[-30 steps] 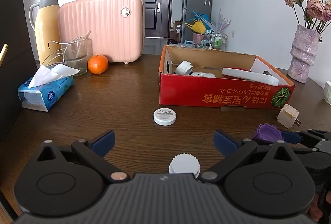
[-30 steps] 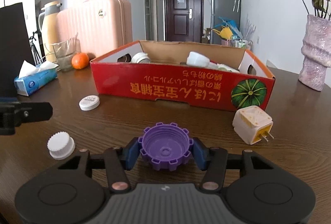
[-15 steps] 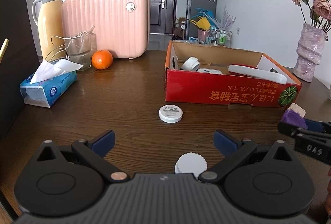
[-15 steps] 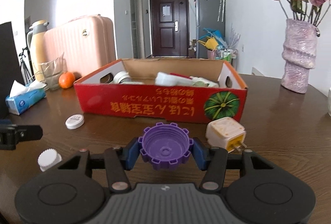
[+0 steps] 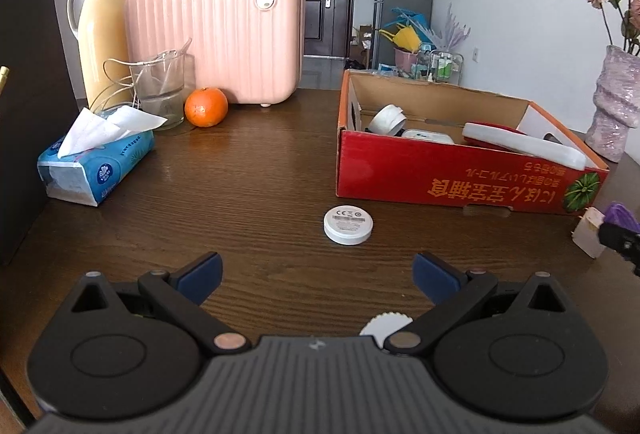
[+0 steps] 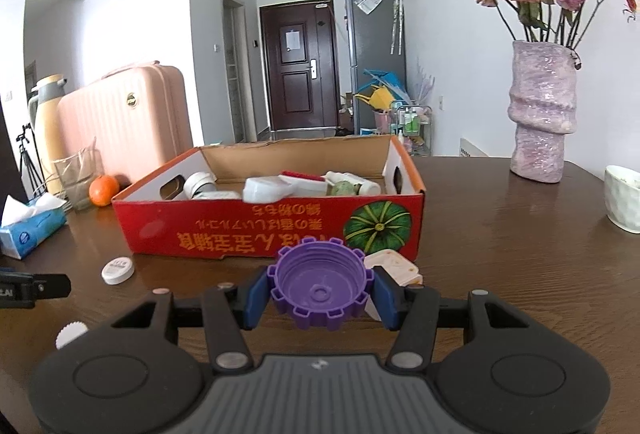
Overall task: Organize rigid objects
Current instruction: 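Close the left gripper on the white round disc while the right holds the purple cap, then carry the white disc and purple cap over the red box with both grippers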
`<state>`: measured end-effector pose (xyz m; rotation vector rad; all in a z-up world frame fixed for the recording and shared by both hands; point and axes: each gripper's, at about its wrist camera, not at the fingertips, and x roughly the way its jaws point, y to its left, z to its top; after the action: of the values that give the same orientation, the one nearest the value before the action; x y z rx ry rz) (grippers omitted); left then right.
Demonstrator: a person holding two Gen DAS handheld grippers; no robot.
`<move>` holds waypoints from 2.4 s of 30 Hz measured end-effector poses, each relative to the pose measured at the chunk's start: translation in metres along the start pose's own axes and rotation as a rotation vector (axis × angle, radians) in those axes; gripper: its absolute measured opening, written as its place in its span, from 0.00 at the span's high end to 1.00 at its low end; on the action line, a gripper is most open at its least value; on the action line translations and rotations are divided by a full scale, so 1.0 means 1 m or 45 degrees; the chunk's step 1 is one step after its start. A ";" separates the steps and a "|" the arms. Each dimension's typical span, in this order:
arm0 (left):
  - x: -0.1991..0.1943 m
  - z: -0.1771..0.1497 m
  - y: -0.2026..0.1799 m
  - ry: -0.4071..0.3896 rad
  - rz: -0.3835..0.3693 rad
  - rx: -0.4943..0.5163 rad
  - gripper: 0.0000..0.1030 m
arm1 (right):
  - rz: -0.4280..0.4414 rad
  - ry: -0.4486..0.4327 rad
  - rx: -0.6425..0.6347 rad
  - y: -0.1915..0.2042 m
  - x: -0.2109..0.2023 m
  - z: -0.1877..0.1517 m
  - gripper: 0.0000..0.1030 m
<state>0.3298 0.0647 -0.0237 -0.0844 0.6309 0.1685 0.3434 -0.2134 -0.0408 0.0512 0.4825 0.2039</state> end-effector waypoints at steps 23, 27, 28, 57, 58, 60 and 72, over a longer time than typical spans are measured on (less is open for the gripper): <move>0.076 0.022 -0.016 0.102 0.068 0.063 0.00 | -0.070 0.003 0.056 -0.014 0.008 0.000 0.48; 0.083 0.025 -0.018 0.104 0.064 0.075 0.07 | -0.081 -0.001 0.066 -0.016 0.009 -0.001 0.48; 0.085 0.026 -0.019 0.109 0.056 0.077 0.13 | -0.082 0.000 0.066 -0.017 0.010 -0.001 0.48; 0.044 0.021 -0.021 -0.021 -0.048 0.097 0.61 | -0.028 -0.049 0.071 -0.015 -0.002 0.003 0.48; 0.041 0.021 -0.022 -0.032 -0.051 0.098 0.61 | -0.025 -0.051 0.071 -0.016 -0.002 0.003 0.48; 0.034 0.020 -0.024 -0.051 -0.058 0.101 0.61 | -0.021 -0.056 0.071 -0.015 -0.003 0.003 0.48; -0.003 0.013 -0.040 -0.151 -0.124 0.132 0.61 | 0.014 -0.098 0.072 -0.013 -0.013 0.007 0.48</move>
<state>0.3424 0.0265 -0.0102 -0.0050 0.5148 0.0461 0.3373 -0.2288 -0.0298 0.1165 0.4116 0.1980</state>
